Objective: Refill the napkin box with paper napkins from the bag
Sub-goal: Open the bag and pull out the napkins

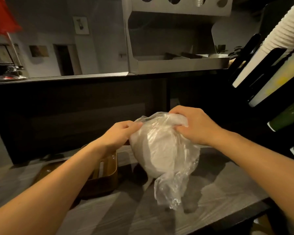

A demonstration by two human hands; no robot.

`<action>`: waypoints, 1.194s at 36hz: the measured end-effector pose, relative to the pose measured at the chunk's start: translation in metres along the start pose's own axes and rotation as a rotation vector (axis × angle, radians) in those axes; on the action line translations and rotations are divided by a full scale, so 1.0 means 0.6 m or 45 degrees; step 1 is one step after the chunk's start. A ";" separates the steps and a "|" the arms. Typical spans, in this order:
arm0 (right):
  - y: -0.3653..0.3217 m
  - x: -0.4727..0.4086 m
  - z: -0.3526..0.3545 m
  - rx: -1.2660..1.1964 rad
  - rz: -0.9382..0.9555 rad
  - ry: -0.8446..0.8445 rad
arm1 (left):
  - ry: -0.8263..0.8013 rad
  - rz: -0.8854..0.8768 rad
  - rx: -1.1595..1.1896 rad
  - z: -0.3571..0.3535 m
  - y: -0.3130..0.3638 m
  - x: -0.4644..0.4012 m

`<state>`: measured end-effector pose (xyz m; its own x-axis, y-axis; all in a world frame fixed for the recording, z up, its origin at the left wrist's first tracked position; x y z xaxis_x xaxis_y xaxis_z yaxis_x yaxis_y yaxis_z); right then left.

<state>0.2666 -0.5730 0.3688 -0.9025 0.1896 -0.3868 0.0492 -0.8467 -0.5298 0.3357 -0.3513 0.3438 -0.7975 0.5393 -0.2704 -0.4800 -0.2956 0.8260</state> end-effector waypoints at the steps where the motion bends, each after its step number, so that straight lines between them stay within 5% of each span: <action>1: 0.001 -0.002 0.001 -0.014 0.007 0.038 | 0.025 -0.016 0.028 0.004 -0.001 0.003; 6: -0.012 -0.009 -0.006 -0.043 0.050 0.057 | 0.247 -0.067 -0.042 0.015 0.003 -0.001; 11: 0.028 -0.017 -0.017 0.247 -0.238 -0.318 | 0.412 0.018 0.101 0.018 -0.004 -0.009; 15: 0.067 -0.001 -0.014 0.155 -0.381 -0.461 | 0.466 0.140 0.325 0.011 -0.017 -0.012; 20: 0.076 -0.001 -0.012 0.256 -0.258 -0.342 | 0.561 0.194 0.392 0.010 -0.012 -0.018; 26: 0.061 -0.014 0.020 0.414 -0.229 0.069 | 0.570 0.153 0.254 0.023 0.006 -0.035; 32: 0.019 -0.032 0.052 -0.131 -0.416 0.085 | 0.658 0.053 -0.151 0.063 0.036 -0.064; 37: -0.018 -0.049 0.069 -0.667 -0.510 -0.005 | 0.669 0.023 -0.059 0.079 0.071 -0.072; 43: -0.052 -0.049 0.095 -0.725 -0.355 0.008 | 0.737 -0.164 0.203 0.098 0.115 -0.078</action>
<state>0.2673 -0.5808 0.4399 -0.9118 0.3691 -0.1798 0.0343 -0.3679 -0.9292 0.3617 -0.3504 0.4426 -0.8273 0.0338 -0.5608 -0.5607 -0.1108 0.8205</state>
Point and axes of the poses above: each hand's wrist, its own x-axis away from the middle knuckle, its own z-axis out of the back of the hand, y = z × x, the point moved 5 cm from there along -x, towards the middle knuckle, and after that the axes turned 13 degrees about -z, right-handed, at the moved point
